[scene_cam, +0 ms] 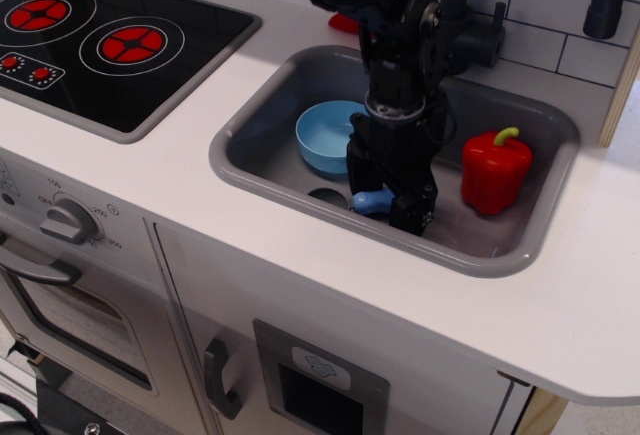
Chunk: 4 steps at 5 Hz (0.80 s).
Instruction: Put spoon in bowl sink
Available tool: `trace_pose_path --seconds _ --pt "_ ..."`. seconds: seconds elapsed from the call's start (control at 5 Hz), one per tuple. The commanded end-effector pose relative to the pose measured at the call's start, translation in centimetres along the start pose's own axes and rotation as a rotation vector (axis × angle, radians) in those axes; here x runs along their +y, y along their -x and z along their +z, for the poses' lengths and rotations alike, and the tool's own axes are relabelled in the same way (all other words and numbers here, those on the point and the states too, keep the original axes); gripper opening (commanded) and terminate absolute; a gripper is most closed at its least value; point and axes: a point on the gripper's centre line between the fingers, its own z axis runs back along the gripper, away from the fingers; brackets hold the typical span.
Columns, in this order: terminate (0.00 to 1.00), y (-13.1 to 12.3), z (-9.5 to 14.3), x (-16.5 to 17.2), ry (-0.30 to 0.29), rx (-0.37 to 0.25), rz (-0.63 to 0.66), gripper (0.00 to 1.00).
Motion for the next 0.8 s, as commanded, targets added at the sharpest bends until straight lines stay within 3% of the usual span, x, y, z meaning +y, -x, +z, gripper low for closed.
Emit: trace_pose_path --seconds 0.0,0.4,0.6 --pt "0.0 -1.8 1.0 0.8 -0.012 -0.024 0.008 0.0" --pt "0.0 -1.7 2.9 0.5 -0.028 -0.059 -0.002 0.0" --pt "0.0 -2.3 5.8 1.0 -0.018 -0.129 0.042 0.0"
